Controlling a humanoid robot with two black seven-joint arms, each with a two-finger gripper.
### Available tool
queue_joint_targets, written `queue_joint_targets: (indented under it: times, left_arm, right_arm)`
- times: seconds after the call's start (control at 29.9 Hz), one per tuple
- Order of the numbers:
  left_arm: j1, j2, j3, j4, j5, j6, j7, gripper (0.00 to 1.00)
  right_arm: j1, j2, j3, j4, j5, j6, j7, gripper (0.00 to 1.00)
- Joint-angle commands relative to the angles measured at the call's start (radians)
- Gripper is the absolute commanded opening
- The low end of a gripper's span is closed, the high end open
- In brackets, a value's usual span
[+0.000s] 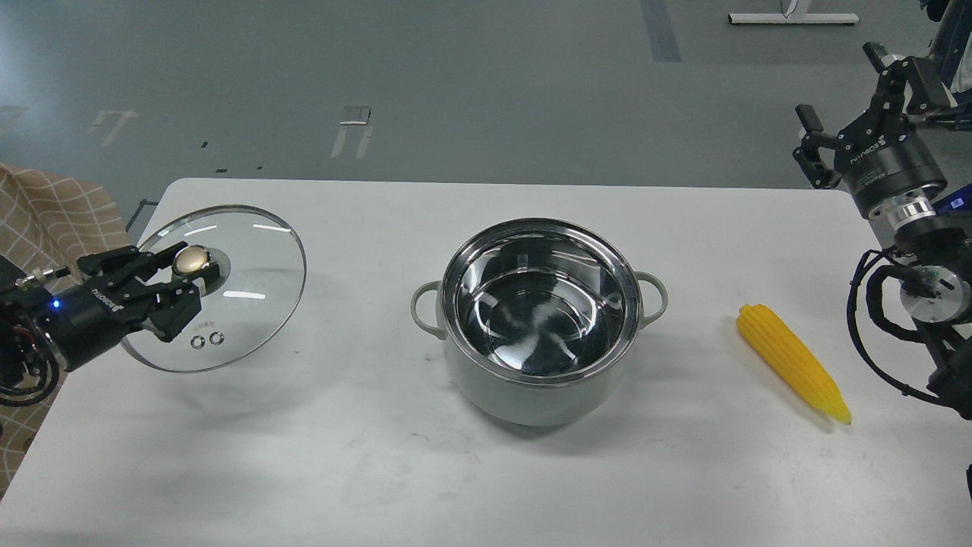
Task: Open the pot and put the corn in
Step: 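Lift the glass lid off the pot and lower it beside the pot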
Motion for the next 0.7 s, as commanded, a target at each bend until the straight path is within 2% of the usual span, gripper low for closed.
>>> queue_joint_targets:
  times: [0.0,0.2,0.3,0.64,0.67]
  left_arm:
    - [0.032,-0.068,0.0,0.061,-0.003,0.001,0.0,0.14]
    - [0.046,-0.12,0.002,0.109,-0.003,0.001,0.0,0.15]
    - [0.047,-0.141,0.002,0.132,-0.002,0.001,0.0,0.23]
    - [0.047,-0.186,0.003,0.201,0.004,0.001,0.0,0.29]
    - [0.047,-0.186,0.003,0.201,0.004,0.001,0.0,0.32]
  right_arm:
    - [-0.001,0.0,0.0,0.0,0.0,0.0,0.0,1.0]
    - [-0.01,-0.003,0.0,0.0,0.0,0.0,0.0,1.0]
    - [-0.015,-0.003,0.0,0.0,0.0,0.0,0.0,1.0]
    - [-0.02,-0.001,0.0,0.0,0.0,0.0,0.0,1.0]
    - [-0.02,-0.001,0.0,0.0,0.0,0.0,0.0,1.0]
